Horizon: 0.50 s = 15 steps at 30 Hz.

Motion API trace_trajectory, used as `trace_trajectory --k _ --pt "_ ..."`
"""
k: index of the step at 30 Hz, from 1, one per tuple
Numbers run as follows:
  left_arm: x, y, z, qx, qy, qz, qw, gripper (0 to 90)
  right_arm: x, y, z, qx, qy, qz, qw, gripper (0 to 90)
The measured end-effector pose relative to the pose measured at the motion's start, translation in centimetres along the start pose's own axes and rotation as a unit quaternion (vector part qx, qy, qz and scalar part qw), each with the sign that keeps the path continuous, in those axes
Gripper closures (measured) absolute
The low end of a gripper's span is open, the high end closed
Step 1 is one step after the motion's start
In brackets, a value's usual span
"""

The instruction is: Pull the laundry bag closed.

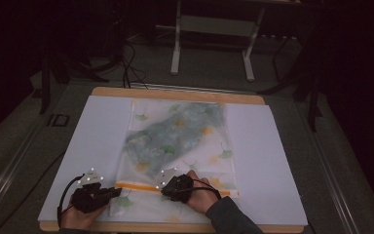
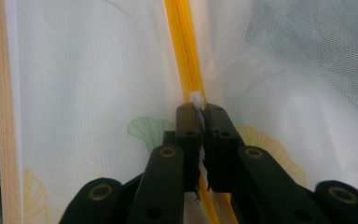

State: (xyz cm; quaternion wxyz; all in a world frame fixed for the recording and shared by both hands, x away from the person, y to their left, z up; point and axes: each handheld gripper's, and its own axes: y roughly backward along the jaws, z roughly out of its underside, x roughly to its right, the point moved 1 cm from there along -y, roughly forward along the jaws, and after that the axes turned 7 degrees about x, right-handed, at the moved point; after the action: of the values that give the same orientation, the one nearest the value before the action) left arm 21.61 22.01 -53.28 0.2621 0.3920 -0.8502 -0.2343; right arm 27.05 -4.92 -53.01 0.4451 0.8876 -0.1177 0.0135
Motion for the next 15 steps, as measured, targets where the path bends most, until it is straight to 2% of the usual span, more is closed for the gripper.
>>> trace_trajectory --k 15 --pt "0.02 0.03 0.01 0.000 0.000 -0.001 1.0000 86.4 0.02 0.34 0.26 -0.010 0.002 0.000 0.9999 85.9"
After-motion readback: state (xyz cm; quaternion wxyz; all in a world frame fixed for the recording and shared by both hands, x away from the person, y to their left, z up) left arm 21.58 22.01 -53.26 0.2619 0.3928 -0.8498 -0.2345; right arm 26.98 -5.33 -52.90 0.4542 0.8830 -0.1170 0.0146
